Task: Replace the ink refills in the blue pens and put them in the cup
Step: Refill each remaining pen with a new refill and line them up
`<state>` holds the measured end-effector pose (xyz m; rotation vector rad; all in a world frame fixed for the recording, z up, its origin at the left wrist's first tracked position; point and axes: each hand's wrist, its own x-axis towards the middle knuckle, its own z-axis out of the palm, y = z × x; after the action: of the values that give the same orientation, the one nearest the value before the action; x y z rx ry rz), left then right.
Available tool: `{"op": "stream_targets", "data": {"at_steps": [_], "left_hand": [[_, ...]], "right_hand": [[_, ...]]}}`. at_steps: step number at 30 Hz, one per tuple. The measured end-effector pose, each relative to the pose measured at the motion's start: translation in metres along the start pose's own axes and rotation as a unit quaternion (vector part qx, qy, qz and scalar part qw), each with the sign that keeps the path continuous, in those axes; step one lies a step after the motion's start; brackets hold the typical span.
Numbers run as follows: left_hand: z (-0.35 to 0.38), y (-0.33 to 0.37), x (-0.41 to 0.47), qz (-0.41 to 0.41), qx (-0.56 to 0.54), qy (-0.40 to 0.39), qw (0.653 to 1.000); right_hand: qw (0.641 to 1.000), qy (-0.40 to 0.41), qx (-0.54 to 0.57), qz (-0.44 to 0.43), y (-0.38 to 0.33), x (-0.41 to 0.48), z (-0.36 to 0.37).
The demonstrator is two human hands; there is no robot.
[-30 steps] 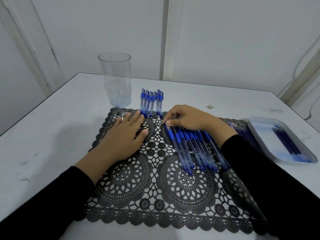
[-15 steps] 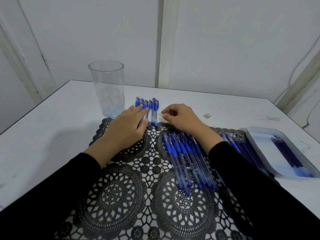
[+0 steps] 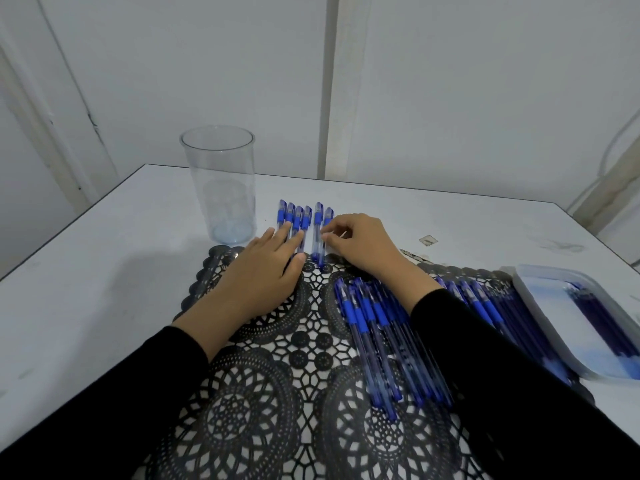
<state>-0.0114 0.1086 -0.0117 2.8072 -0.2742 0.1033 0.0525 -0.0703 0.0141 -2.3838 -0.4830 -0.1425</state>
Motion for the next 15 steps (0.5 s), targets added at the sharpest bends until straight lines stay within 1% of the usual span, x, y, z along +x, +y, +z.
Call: {"op": "stream_targets", "data": {"at_steps": [6,10,15], "left_hand": [[0.001,-0.001,0.0,0.003,-0.002,0.006,1.0],[0.003,-0.003,0.001,0.008,-0.007,0.008,1.0],[0.003,-0.004,0.001,0.01,-0.008,0.011,1.0]], "right_hand": [[0.997,0.027,-0.051,0.045,-0.005,0.009,0.003],[0.994,0.044,-0.047,0.084,-0.007,0.012,0.005],[0.991,0.073,-0.031,0.106,-0.008,0.01,0.011]]}}
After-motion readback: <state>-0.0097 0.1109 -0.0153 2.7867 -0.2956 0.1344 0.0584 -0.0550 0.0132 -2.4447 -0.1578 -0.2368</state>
